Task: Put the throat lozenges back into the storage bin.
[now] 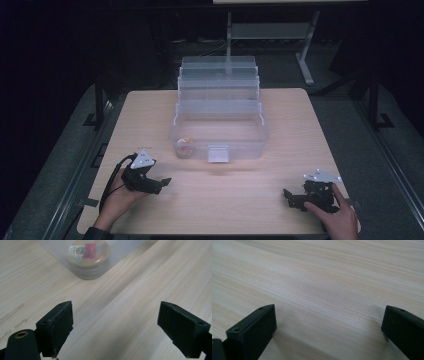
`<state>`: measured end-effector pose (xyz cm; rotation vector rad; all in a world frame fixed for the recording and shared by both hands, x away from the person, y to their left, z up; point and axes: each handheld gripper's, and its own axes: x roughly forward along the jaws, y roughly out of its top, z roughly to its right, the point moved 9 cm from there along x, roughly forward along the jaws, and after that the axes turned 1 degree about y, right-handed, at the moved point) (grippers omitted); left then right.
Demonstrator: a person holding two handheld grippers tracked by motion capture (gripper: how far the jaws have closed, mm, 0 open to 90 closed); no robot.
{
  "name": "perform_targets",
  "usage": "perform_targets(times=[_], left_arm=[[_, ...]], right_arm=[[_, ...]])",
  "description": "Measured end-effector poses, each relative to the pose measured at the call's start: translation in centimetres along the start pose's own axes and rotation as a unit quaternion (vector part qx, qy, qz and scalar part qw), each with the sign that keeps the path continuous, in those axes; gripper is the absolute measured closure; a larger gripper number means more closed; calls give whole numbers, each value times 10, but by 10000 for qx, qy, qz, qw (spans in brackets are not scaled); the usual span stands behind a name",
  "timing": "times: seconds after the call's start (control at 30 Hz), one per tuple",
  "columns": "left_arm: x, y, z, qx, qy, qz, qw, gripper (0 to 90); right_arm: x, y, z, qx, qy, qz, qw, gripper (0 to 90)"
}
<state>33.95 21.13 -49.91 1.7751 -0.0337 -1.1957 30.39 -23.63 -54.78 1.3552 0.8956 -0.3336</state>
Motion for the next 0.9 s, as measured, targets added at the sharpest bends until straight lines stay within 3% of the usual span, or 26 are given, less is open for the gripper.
perform_targets(times=[0.17, 0.6, 0.9], left_arm=[[0, -10, 6, -15, 61, 101, 9999, 125], [9, -41, 8, -70, 50, -132, 9999, 122], [11, -42, 9, -163, -110, 33, 9998, 111]], right_arm=[[0, 0, 0, -4, -1, 0, 10000, 0], [0, 0, 0, -3, -2, 1, 10000, 0], [0, 0, 0, 0, -2, 1, 10000, 0]])
